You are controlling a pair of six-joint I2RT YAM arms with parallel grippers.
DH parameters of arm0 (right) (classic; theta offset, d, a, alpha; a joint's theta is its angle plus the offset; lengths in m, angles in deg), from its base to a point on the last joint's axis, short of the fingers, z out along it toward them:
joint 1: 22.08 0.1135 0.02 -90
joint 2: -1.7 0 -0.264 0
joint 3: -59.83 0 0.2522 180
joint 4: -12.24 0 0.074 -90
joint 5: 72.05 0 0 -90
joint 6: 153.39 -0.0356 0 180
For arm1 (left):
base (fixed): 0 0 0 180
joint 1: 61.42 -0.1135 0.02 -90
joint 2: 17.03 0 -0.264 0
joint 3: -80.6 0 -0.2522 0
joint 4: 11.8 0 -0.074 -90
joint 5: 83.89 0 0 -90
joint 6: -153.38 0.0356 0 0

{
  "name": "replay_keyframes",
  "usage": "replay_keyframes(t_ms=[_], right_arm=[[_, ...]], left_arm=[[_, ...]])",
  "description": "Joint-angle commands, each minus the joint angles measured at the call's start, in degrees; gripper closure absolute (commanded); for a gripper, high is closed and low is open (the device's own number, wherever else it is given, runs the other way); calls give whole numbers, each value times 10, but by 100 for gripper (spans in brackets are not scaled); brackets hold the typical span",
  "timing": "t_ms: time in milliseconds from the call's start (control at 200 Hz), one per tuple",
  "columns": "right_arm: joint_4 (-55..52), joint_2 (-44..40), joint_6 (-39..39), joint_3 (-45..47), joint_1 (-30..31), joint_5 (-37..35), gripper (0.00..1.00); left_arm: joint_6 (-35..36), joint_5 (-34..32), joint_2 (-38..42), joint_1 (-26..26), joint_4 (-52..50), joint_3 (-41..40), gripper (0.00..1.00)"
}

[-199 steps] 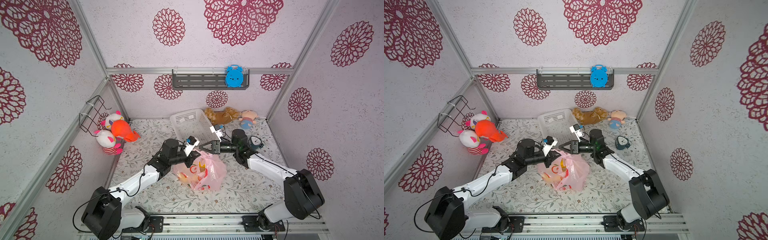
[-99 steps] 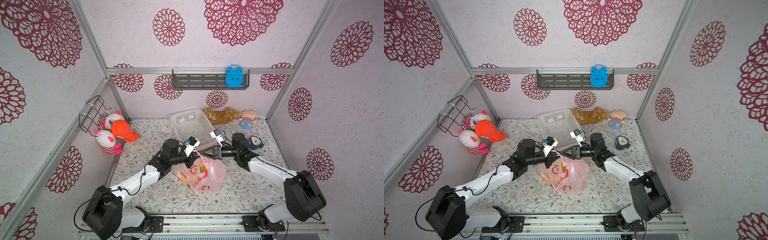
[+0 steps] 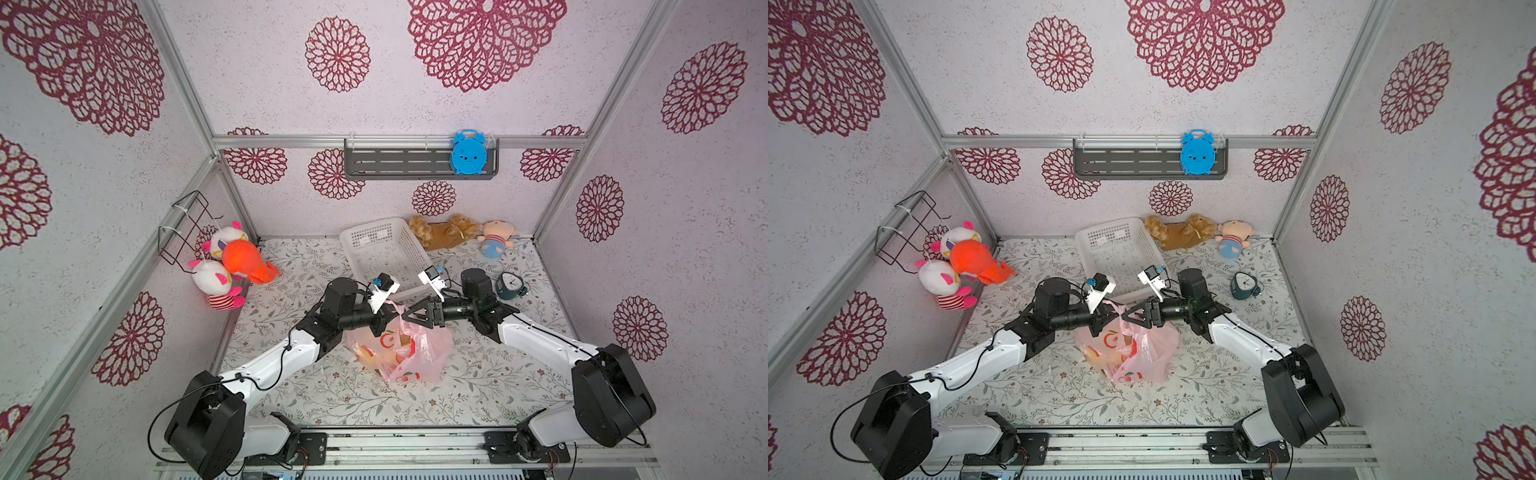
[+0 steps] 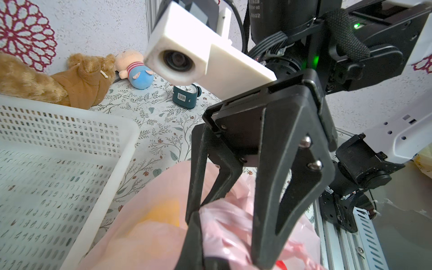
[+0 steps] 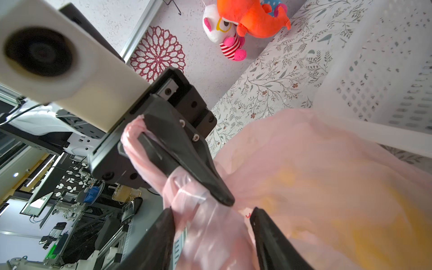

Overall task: Place the banana into a plastic bag & tie a knot
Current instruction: Cross the plastic bag at the center of the board.

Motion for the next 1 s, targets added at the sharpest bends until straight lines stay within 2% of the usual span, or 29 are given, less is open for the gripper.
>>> replay_keyframes(t_ms=[0,325,345,405,540,660,765,995], right_arm=[[-60,-20,63,-21,7,-6,41],[-146,-36,148,-45,26,-55,32],[-151,-37,153,-46,27,-59,27],[-162,-37,165,-49,32,-66,23],[-187,-36,186,-58,37,-98,23],[-209,-36,204,-66,42,-122,28],[-220,-37,213,-73,43,-134,38],[-238,-30,227,-90,50,-153,51]], left_arm=[[-3,1,-3,-5,18,0,100],[-2,4,-5,-6,11,3,100],[-1,4,-5,-6,11,3,100],[-1,4,-5,-7,10,4,100],[-2,5,-5,-7,8,4,100],[-1,5,-4,-8,6,4,100],[0,8,-5,-7,3,5,100],[0,13,-9,-8,0,8,100]])
